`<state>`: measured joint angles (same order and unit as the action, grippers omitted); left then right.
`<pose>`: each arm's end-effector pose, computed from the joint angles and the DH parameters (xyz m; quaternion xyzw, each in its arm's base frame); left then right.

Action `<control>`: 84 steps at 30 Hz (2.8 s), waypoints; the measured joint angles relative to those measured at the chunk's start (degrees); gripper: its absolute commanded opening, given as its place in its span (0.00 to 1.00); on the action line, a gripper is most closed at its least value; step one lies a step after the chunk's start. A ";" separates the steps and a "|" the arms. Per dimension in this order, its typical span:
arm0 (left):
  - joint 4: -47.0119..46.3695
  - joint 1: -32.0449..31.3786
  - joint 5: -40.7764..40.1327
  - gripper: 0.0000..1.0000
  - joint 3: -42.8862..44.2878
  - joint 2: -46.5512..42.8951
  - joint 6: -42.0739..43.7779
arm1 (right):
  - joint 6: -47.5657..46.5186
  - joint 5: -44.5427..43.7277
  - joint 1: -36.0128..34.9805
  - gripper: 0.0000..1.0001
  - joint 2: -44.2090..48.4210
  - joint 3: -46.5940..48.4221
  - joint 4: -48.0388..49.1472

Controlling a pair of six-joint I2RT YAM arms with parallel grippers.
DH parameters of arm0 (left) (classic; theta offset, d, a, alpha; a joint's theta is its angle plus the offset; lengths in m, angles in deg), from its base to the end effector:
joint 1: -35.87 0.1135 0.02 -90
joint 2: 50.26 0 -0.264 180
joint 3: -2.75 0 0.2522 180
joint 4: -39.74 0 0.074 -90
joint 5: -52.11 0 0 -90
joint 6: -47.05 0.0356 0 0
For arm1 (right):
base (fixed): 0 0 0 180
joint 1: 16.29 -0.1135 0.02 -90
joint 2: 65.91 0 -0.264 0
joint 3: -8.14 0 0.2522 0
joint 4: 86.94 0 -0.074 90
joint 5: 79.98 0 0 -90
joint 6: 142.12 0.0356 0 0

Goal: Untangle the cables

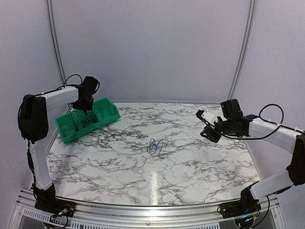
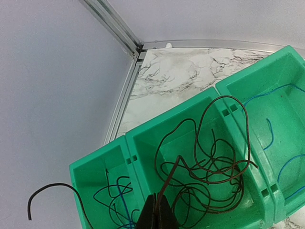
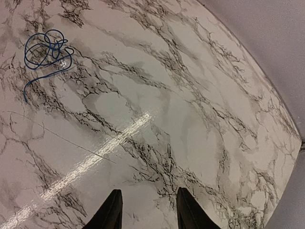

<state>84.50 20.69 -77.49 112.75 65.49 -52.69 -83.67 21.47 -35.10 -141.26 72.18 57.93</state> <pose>0.4404 -0.0960 0.2477 -0.0723 0.8900 0.2427 0.3792 0.2586 0.0955 0.2405 -0.4266 0.8204 0.0511 0.3772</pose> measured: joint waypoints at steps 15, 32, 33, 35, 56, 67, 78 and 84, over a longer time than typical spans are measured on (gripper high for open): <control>1.09 2.12 1.51 0.00 -3.80 -6.14 2.73 | -0.22 -0.55 -1.97 0.40 -0.11 0.00 0.00; 3.93 2.10 5.53 0.00 10.10 9.03 5.70 | -0.39 -1.57 -1.99 0.40 -0.81 -0.63 0.02; 3.93 2.10 6.36 0.00 11.56 10.01 5.97 | -0.44 -1.57 -1.99 0.40 -0.92 -0.63 0.00; 3.80 2.12 8.46 0.00 13.86 11.89 6.27 | -0.46 -1.64 -2.03 0.40 -0.98 -0.63 0.00; 1.84 2.29 19.15 0.30 8.87 15.43 1.57 | -1.31 -1.95 -2.21 0.40 -2.05 -0.63 -0.02; 0.79 2.19 19.17 0.40 6.56 5.44 -1.09 | -1.36 -1.95 -2.36 0.40 -2.05 -0.63 -0.04; -7.30 -10.19 21.53 0.43 -6.10 -11.43 -1.66 | -1.07 -1.07 -3.69 0.40 -4.87 -0.61 -0.07; -17.97 -24.68 28.55 0.43 -16.98 -12.72 -7.15 | 0.90 5.81 -4.81 0.42 -10.88 2.47 -0.87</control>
<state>66.54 -3.98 -48.94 95.77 52.77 -59.84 -82.77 27.28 -39.90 -152.14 74.65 57.06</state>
